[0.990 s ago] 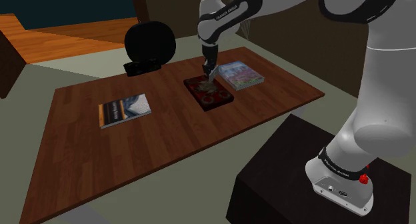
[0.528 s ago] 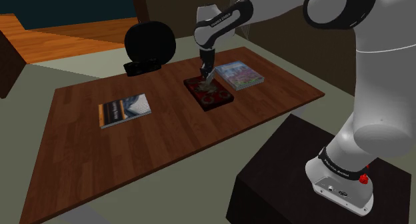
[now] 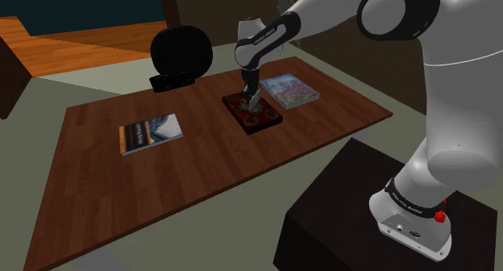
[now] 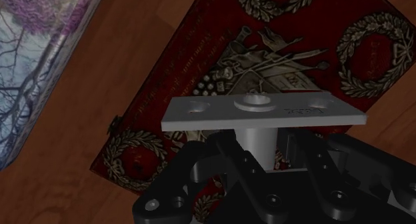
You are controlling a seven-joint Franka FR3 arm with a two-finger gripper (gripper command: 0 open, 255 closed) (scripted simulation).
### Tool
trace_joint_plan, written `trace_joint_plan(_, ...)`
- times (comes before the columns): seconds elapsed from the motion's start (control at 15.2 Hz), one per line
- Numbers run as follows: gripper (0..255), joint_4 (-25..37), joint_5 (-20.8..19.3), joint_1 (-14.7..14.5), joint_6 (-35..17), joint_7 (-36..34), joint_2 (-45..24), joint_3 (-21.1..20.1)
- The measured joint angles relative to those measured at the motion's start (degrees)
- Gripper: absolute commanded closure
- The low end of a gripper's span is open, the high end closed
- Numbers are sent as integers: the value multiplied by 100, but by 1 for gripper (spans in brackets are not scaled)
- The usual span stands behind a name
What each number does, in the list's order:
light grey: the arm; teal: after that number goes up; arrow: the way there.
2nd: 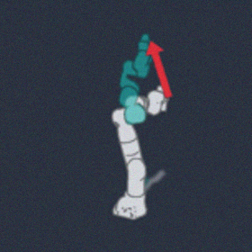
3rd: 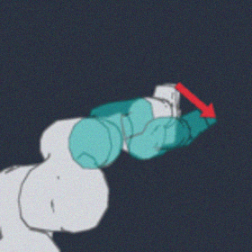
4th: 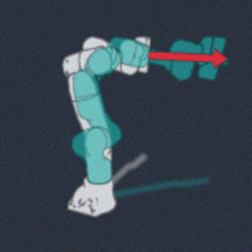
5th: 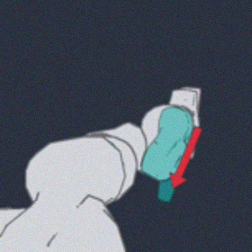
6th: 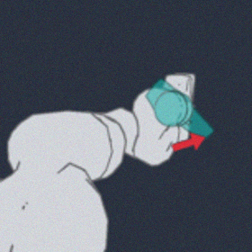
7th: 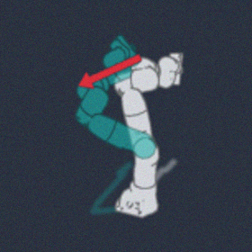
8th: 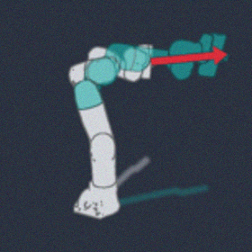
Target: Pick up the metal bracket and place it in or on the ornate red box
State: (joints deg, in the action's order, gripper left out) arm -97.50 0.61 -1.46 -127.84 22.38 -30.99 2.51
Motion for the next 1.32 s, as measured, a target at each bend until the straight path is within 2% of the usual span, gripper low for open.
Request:
trace_joint_plan(0.33, 255, 2, 1, 0, -23, 0, -21, -1)
trace_joint_plan(0.4, 0, 2, 1, 0, -23, 0, -21, -1)
trace_joint_plan(0.79, 0, 3, 1, 0, -24, 0, -22, -1)
trace_joint_plan(1.12, 0, 218, -13, -6, 489, -4, 285, 8)
trace_joint_plan(1.32, 0, 199, -15, -10, 534, -9, 342, 8)
